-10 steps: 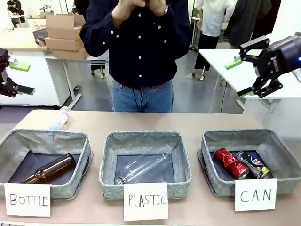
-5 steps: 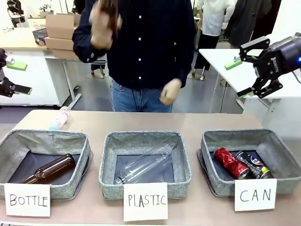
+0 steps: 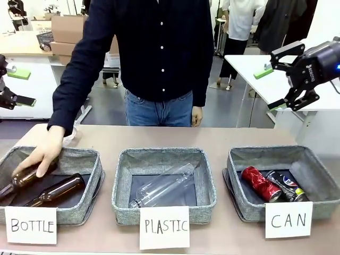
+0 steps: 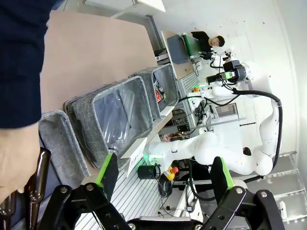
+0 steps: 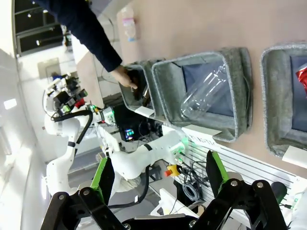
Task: Sort the can waste into the basket.
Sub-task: Pick up the can waste from the table and place it in the right Fabric basket.
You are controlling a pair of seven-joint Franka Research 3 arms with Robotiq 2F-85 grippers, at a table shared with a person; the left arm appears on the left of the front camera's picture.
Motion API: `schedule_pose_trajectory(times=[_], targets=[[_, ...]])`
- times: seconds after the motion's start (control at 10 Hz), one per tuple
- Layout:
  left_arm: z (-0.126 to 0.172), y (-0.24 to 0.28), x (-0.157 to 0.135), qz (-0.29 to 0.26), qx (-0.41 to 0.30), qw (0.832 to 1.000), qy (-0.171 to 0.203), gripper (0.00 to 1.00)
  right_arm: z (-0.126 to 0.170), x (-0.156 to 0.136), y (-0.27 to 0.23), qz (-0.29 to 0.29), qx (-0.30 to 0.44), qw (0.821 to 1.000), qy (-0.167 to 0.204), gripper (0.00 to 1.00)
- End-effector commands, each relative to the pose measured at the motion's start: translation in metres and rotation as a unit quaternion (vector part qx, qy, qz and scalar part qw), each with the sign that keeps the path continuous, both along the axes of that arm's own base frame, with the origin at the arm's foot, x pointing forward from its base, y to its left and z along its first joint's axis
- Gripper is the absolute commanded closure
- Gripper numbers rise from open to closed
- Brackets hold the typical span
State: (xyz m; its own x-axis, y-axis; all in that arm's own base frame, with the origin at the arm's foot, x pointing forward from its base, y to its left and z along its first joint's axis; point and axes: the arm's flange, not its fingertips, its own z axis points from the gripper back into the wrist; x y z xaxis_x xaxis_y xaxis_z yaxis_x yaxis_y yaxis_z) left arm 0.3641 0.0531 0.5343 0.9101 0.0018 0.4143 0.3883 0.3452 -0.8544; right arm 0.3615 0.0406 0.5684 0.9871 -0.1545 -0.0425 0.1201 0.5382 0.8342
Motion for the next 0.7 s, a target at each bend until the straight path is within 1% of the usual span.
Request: schedule_pose_trajectory(times=[0.0,0.6], targets=[[0.0046,-0.0007,0.0005,0.004,-0.01,1.0,0.002,0.0,-0.0026,-0.0021,-0.0014,0.005,-0.006,1.0,-0.009,0.0],[0.0046,-0.0007,0.0005,0.004,-0.01,1.0,0.002,0.0,-0.0026,-0.0021,-0.0014,0.005,-0.006,1.0,-0.009,0.0]])
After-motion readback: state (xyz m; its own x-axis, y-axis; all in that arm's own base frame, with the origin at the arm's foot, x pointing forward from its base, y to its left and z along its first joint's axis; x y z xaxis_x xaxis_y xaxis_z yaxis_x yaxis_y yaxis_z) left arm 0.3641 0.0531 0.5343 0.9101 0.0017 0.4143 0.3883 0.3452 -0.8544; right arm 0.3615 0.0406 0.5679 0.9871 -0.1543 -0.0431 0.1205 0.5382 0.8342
